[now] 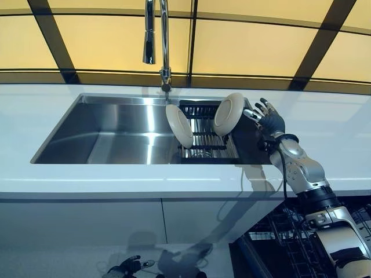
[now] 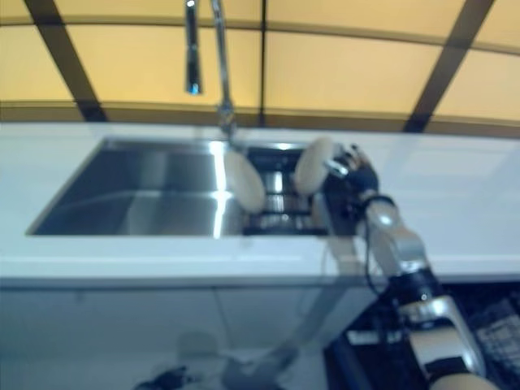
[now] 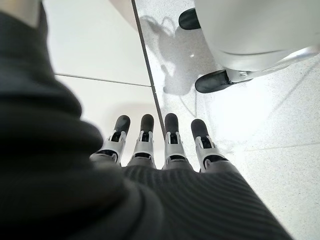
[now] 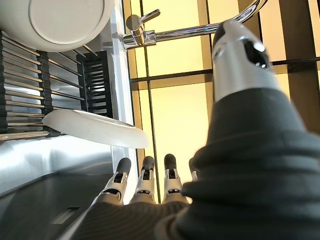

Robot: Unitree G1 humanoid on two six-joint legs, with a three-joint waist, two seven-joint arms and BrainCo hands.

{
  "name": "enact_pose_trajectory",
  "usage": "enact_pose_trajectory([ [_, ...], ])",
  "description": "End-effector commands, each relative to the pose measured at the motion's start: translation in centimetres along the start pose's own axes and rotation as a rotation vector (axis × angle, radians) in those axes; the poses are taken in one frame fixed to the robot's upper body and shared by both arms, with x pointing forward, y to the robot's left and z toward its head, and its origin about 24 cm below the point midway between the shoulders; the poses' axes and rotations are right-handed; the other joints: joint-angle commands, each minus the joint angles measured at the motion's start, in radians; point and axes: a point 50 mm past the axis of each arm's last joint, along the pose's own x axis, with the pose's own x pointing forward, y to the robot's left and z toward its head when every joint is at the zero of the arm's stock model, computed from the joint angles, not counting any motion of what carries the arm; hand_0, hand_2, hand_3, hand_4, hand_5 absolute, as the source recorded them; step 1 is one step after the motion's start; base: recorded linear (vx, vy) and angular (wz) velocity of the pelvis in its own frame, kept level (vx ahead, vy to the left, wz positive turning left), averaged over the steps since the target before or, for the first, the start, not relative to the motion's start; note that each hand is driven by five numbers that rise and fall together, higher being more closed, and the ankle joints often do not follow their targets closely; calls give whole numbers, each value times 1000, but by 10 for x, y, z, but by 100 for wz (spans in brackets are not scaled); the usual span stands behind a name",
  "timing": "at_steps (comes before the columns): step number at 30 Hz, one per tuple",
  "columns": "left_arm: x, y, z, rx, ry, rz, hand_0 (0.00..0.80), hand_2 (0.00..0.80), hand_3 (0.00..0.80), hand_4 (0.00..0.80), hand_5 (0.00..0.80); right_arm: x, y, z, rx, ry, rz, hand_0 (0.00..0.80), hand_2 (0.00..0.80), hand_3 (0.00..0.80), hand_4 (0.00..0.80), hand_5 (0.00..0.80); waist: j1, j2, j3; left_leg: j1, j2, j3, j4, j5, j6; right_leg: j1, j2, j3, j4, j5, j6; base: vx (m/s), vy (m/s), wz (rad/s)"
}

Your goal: Take plates into dishwasher

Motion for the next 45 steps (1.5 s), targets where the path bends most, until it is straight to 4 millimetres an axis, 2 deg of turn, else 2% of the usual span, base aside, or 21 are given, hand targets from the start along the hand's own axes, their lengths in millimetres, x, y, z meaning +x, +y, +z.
enact_pose_trajectory([
  [1,1,7,3,46,15,15,0,0,0,0,0,1,6,10,79,-56,28,0,0,0,0,0,-4,-9,-7,31,-55,31,3,-117,68,52,17,17,2,-104,21,0,0,0],
  [17,1,7,3,50,10,14,0,0,0,0,0,-6,18,-22,152,88,107,0,0,0,0,0,-7,-8,-9,32,-60,39,3,-125,77,53,17,21,2,-106,24,0,0,0],
  [23,1,6,3,63,10,11,0,0,0,0,0,-3,27,-26,197,124,126,0,0,0,0,0,-2,-6,-7,34,-61,37,3,-127,78,56,17,21,2,-106,24,0,0,0],
  [34,2,4,5,99,15,-8,0,0,0,0,0,9,38,-15,247,116,106,0,0,0,0,0,14,1,-12,36,-66,27,3,-124,79,59,15,18,2,-103,25,0,0,0],
  [45,3,1,6,123,20,-22,0,0,0,0,0,20,32,-3,289,110,27,0,0,0,0,0,29,5,-13,30,-68,20,3,-122,79,55,12,13,2,-99,27,0,0,0],
])
